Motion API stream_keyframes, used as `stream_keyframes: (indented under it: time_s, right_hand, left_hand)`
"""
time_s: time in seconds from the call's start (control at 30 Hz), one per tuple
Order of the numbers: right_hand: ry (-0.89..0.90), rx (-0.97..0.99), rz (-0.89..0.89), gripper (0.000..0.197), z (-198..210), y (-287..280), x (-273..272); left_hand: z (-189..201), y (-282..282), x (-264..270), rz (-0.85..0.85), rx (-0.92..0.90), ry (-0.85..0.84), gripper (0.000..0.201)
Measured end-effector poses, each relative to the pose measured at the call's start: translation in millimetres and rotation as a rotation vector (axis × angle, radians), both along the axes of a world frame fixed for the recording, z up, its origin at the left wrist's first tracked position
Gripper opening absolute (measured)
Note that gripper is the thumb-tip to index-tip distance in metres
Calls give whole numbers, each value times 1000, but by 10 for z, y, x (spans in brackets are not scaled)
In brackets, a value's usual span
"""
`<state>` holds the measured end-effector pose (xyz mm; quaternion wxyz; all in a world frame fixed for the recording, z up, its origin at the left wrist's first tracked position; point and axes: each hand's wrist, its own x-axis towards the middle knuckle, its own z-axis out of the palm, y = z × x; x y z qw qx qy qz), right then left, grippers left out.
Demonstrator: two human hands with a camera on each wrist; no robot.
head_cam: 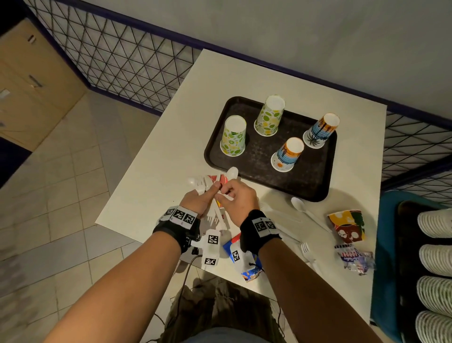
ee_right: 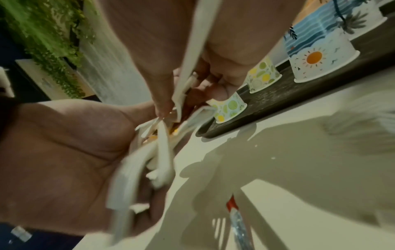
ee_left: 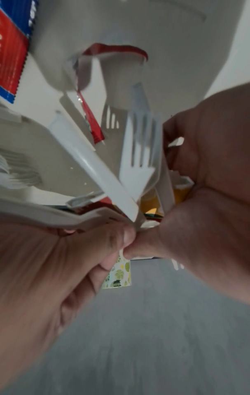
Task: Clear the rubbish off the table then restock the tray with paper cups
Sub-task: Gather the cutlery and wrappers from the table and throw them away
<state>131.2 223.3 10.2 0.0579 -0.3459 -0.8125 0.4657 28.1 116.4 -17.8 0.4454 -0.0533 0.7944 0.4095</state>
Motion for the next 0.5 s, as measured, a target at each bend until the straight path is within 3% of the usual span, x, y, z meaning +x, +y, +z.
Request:
stream_keyframes:
  time_s: [0.1, 0.23, 0.33, 0.4, 0.5]
  right_hand:
    - [38, 18, 8, 14, -31, 25, -54]
    - [48, -7, 48, 9, -1, 30, -73]
    - [153, 51, 103, 1, 0, 4, -64]
    - [236, 24, 34, 8, -5, 35, -18]
    - [180, 16, -114, 18, -41, 123, 100]
  left_hand:
    - [21, 13, 33, 5, 3, 27, 89]
    - [9, -29, 19, 51, 101, -67, 85]
    - [16, -90, 13, 102, 152, -50, 55]
    - [52, -135, 16, 208, 240, -42, 43]
    - [-3, -272, -79, 281, 271, 73, 59]
